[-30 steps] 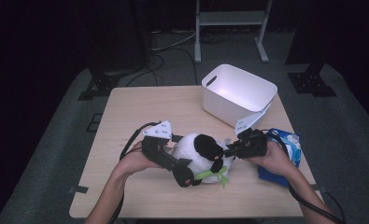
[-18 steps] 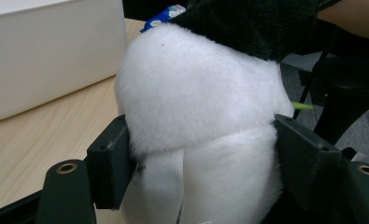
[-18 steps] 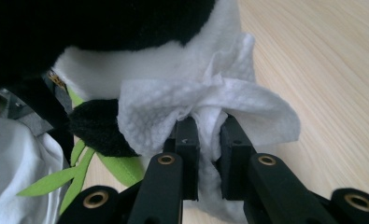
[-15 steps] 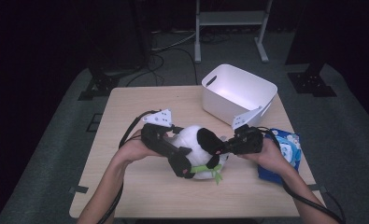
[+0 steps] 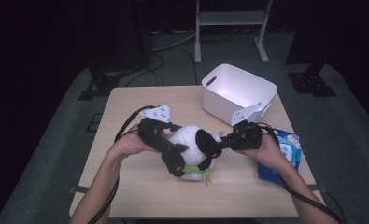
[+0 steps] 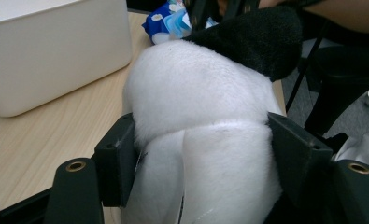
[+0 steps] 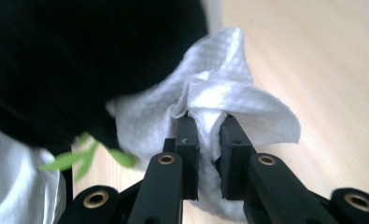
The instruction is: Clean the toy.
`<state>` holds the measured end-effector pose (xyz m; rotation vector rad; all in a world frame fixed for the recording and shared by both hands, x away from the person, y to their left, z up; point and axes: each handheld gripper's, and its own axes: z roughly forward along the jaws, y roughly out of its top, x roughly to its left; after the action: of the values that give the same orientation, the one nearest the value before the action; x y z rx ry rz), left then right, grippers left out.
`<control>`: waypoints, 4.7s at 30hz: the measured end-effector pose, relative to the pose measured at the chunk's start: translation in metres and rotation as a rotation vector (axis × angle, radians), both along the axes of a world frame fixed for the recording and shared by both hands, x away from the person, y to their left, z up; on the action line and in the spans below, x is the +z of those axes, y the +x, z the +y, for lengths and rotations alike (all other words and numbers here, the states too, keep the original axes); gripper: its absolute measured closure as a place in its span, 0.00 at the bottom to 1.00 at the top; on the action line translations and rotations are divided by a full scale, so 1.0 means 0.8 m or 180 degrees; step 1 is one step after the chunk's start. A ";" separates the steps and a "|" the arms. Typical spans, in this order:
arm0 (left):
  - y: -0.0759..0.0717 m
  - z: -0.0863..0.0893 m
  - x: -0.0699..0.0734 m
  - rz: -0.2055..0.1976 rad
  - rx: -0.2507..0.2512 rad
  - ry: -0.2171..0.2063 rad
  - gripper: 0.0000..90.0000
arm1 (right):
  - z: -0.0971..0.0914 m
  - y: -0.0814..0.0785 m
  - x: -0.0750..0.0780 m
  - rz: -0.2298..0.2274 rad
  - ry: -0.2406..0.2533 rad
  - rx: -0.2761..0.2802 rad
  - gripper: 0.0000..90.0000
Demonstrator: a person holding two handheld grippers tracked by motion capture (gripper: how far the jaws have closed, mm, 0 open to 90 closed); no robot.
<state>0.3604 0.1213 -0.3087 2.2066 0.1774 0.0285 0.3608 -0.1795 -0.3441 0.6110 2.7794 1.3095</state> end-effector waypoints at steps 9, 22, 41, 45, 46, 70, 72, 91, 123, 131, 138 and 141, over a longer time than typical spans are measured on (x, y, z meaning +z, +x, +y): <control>0.002 -0.020 0.007 -0.0015 -0.0121 0.0188 0.37 | 0.009 -0.007 0.058 -0.0290 0.0037 0.0089 0.89; 0.012 -0.037 0.011 0.0014 -0.0178 0.0260 0.37 | 0.030 -0.010 0.085 -0.0402 0.0019 0.0225 0.89; 0.015 -0.054 0.016 0.0015 -0.0172 0.0265 0.25 | 0.032 -0.011 0.080 -0.0422 -0.0290 0.0250 0.89; 0.015 -0.052 0.019 0.0010 -0.0178 0.0218 0.24 | 0.025 -0.011 0.077 -0.0406 -0.0253 0.0232 0.89; 0.015 -0.052 0.020 0.0008 -0.0179 0.0201 0.24 | 0.023 -0.011 0.076 -0.0411 -0.0260 0.0214 0.89; 0.024 -0.047 0.019 0.0114 -0.0215 0.0089 0.28 | 0.040 -0.016 0.095 -0.0504 -0.0291 0.0344 0.89; 0.026 -0.048 0.019 0.0117 -0.0233 0.0093 0.28 | 0.048 -0.018 0.099 -0.0502 -0.0288 0.0401 0.89; 0.025 -0.038 0.025 0.0074 -0.0109 -0.0029 0.26 | 0.044 0.001 0.091 -0.0507 -0.0458 0.0255 0.89; 0.028 -0.055 -0.018 0.0160 -0.0122 0.0051 0.21 | 0.032 0.003 0.090 -0.0491 -0.0443 0.0190 0.89; 0.028 -0.062 -0.033 0.0178 -0.0132 0.0125 0.18 | 0.018 0.005 0.086 -0.0474 -0.0454 0.0077 0.89; 0.026 -0.065 -0.052 0.0205 -0.0123 0.0164 0.18 | 0.013 0.004 0.085 -0.0484 -0.0494 0.0040 0.89; 0.024 -0.067 -0.062 0.0202 -0.0132 0.0188 0.16 | 0.010 0.004 0.084 -0.0483 -0.0502 0.0016 0.89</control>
<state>0.3796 0.0679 -0.3584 2.2711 0.1681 -0.0600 0.3639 -0.1717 -0.2767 0.4759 2.7269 1.0745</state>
